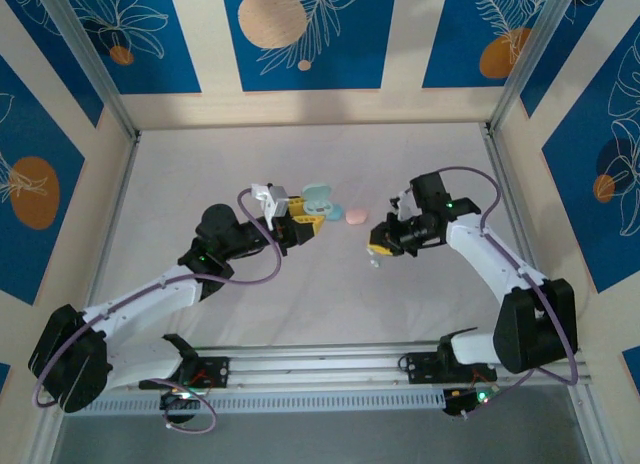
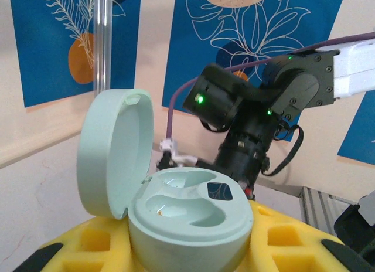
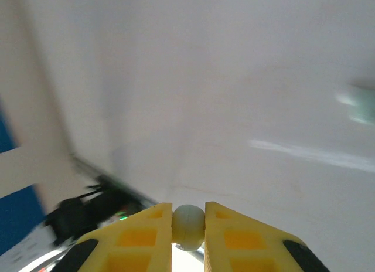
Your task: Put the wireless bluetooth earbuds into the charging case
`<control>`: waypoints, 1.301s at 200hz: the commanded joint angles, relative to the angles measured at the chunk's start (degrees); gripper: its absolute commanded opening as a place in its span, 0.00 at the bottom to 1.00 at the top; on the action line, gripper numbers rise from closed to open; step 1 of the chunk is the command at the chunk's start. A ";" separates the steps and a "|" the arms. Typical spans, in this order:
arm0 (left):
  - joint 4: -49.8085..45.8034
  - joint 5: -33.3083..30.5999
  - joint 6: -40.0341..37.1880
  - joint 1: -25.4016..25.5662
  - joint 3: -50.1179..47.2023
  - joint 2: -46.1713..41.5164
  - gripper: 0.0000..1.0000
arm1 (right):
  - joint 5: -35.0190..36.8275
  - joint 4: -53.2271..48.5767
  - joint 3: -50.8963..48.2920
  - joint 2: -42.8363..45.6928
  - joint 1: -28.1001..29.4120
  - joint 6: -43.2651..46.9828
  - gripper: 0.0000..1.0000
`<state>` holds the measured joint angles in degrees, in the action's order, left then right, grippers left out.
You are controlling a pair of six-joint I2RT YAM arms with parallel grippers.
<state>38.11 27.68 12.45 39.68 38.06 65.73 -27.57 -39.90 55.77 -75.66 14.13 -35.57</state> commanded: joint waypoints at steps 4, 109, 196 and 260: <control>0.14 -0.95 -2.06 0.92 -0.18 -1.22 0.33 | -19.70 8.20 2.78 1.25 -0.64 -4.89 0.16; -3.34 -1.65 -7.73 0.87 0.21 -1.14 0.33 | -41.02 27.83 6.50 -1.69 -1.48 -18.77 0.17; -3.20 -1.63 -11.83 1.11 2.01 1.88 0.33 | -33.83 20.83 13.82 -1.60 3.04 -14.72 0.18; 1.94 -1.50 -11.32 1.59 1.51 3.82 0.33 | -23.56 18.47 17.98 -2.15 9.70 -9.02 0.18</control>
<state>35.29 26.24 2.35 40.34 38.15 69.10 -55.81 -18.28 71.72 -77.14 22.02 -48.01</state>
